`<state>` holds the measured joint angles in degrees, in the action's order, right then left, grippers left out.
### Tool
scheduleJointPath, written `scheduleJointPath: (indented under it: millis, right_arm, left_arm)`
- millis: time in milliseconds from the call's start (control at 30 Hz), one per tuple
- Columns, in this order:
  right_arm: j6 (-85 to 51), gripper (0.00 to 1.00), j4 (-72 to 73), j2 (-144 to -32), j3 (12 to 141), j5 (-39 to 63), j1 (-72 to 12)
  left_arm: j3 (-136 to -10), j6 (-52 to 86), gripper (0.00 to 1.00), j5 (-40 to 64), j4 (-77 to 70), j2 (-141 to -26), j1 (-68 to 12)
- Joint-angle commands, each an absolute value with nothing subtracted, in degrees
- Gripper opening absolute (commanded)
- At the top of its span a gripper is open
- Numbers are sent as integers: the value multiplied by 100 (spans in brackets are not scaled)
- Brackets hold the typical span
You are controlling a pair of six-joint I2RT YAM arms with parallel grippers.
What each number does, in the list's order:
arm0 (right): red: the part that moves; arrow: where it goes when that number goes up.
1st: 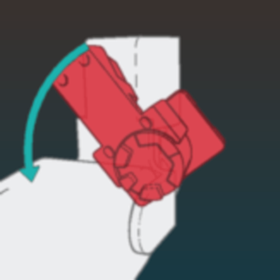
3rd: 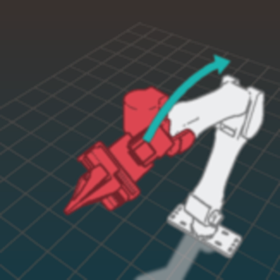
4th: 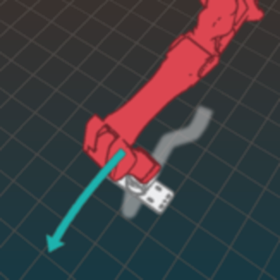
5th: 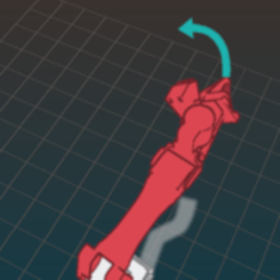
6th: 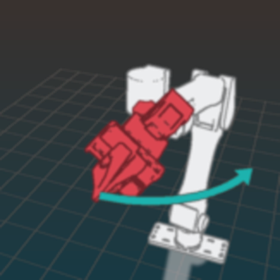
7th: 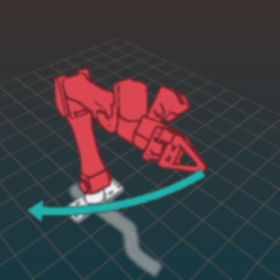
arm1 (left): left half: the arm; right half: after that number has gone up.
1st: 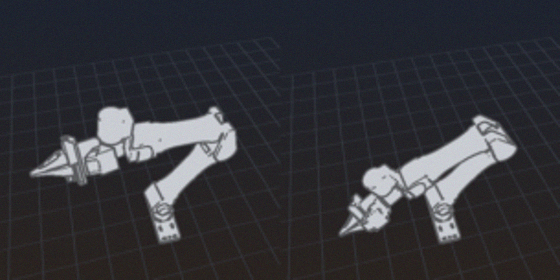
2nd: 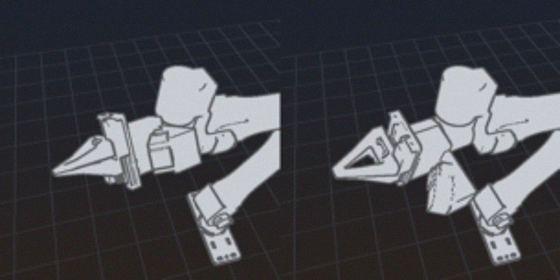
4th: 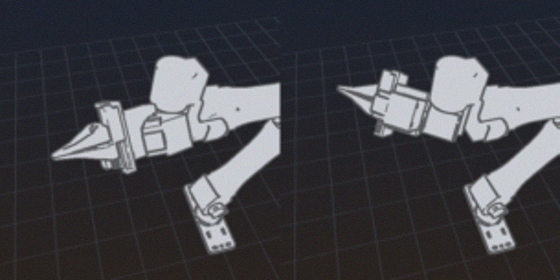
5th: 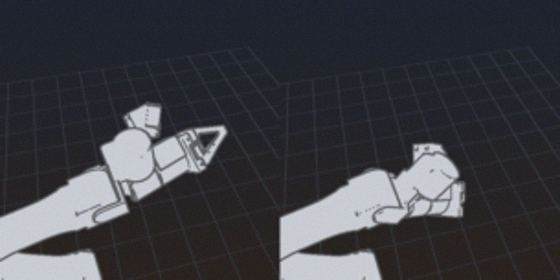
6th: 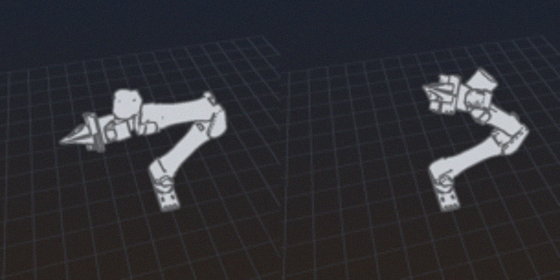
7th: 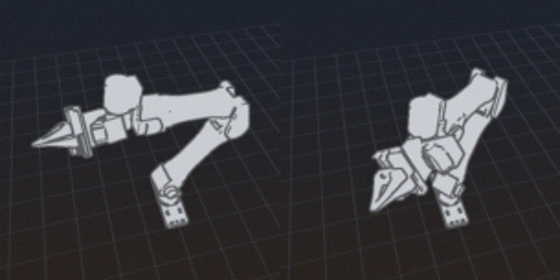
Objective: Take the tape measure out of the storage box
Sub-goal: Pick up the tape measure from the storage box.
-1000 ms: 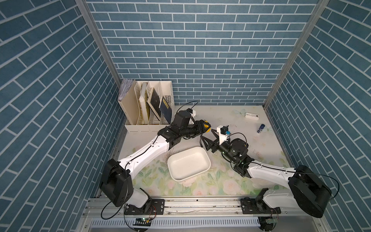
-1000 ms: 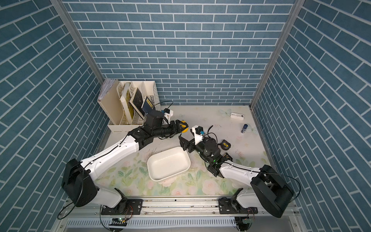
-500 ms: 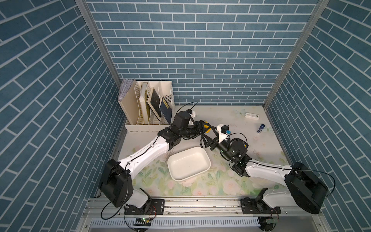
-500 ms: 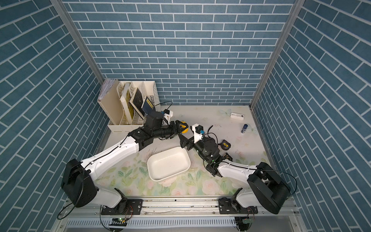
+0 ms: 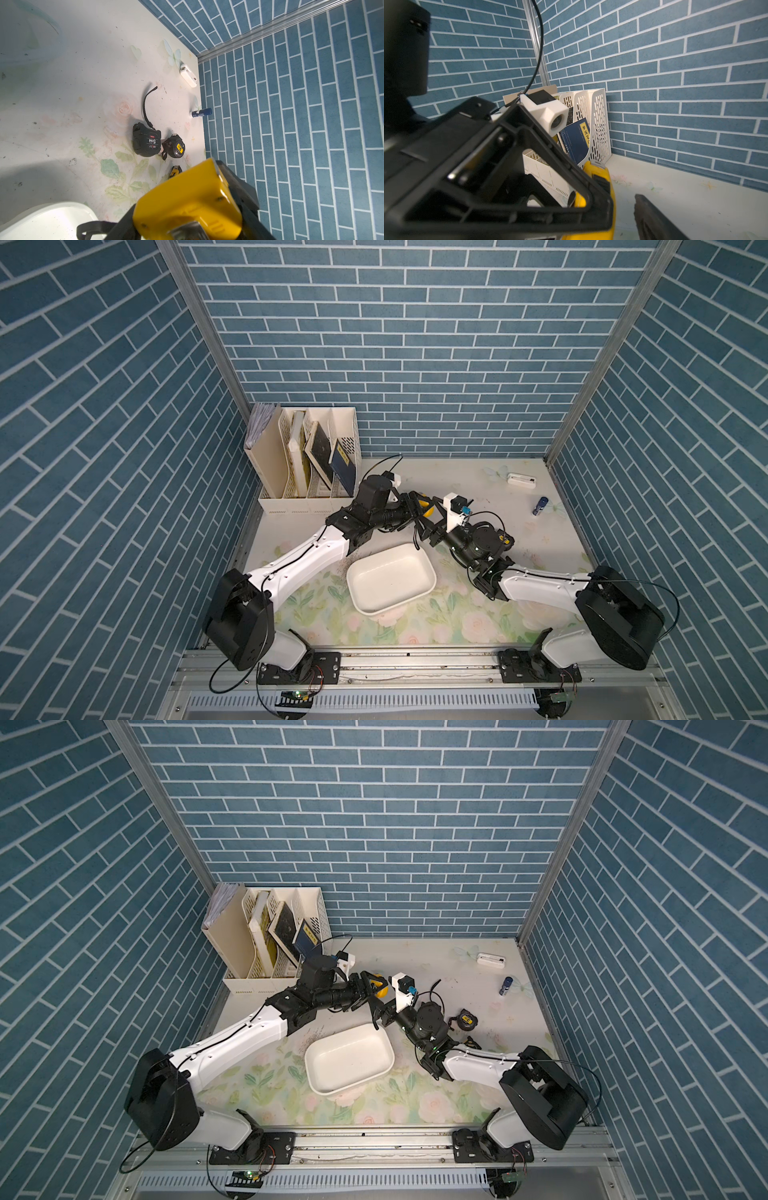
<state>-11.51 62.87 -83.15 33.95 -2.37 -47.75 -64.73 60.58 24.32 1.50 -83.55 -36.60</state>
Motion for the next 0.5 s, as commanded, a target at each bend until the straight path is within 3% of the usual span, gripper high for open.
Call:
scheduleJointPath:
  millis: [0,200,467]
  right_arm:
    - [-1062,78,6555,-8426,3588,-276,-4802]
    - [-1107,70,6571,-8464,3603,-272,-4807]
    - [-1107,45,6530,-8490,3710,-289,-4810]
  left_arm:
    - [-6442,6073,40,2512,-165,-8138,-3629]
    - [-6412,6089,40,2514,-215,-8122,-3628]
    - [-6355,6121,40,2546,-281,-8113,-3620]
